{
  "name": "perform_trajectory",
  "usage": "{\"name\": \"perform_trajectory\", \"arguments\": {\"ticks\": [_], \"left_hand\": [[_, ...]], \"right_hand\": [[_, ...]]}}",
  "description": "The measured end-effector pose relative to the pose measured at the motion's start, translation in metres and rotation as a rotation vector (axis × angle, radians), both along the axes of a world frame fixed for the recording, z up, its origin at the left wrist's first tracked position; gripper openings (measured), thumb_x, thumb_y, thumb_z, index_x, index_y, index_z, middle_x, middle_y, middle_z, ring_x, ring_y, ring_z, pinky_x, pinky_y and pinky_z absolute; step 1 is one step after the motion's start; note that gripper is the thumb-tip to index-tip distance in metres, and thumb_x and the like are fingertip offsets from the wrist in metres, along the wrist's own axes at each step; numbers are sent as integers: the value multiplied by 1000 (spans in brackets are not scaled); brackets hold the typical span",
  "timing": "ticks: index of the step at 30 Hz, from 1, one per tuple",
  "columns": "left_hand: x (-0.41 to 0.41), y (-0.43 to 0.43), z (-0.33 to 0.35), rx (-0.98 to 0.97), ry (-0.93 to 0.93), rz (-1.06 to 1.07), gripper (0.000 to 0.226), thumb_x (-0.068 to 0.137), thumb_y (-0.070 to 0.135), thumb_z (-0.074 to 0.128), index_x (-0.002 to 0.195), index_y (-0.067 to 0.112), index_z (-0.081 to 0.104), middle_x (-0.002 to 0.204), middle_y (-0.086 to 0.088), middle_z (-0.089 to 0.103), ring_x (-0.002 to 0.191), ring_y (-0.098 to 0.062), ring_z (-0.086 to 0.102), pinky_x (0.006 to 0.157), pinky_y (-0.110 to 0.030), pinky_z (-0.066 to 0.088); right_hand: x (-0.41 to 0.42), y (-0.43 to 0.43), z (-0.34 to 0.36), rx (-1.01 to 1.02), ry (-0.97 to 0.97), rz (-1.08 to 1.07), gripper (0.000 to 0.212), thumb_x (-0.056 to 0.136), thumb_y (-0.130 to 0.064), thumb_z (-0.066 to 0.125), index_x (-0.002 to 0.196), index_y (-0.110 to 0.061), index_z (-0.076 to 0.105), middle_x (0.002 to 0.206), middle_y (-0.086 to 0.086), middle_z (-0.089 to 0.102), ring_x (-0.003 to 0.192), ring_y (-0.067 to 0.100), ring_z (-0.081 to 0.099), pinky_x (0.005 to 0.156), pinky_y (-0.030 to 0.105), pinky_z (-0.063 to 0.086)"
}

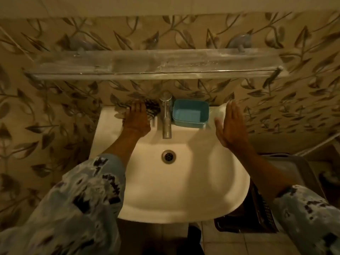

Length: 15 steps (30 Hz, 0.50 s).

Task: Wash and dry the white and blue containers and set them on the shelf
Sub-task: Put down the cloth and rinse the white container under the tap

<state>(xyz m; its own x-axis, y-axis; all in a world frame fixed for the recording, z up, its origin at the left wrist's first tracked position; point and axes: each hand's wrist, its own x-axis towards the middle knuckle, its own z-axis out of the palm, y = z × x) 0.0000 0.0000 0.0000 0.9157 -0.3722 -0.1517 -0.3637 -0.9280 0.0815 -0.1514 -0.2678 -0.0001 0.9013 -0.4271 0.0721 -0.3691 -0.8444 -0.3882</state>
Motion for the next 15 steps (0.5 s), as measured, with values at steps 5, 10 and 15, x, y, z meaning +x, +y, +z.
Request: {"name": "perform_trajectory", "arguments": {"ticks": [5, 10, 15], "left_hand": [[8, -9, -11, -102, 102, 147, 82, 87, 22, 59, 149, 4, 8, 156, -21, 15, 144, -38, 13, 115, -50, 19], [5, -3, -28, -196, -115, 83, 73, 87, 14, 58, 148, 2, 19, 141, -28, 40, 126, -45, 41, 105, -52, 34], [-2, -2, -30, 33, -142, 151, 55, 87, 16, 56, 136, -1, 36, 124, -27, 52, 119, -47, 45, 98, -54, 38]], "right_hand": [[20, -32, -9, 80, 37, 12, 83, 93, -42, 56, 151, -1, 14, 159, 22, 18, 146, 38, 18, 118, 50, 21], [29, -51, -19, 125, 208, 62, 111, 76, -61, 68, 154, -15, 5, 163, 14, 4, 149, 35, 6, 118, 52, 17], [42, -64, -17, 261, 107, 8, 78, 85, -33, 70, 147, -7, 31, 153, 20, 32, 140, 39, 29, 113, 48, 29]]}}
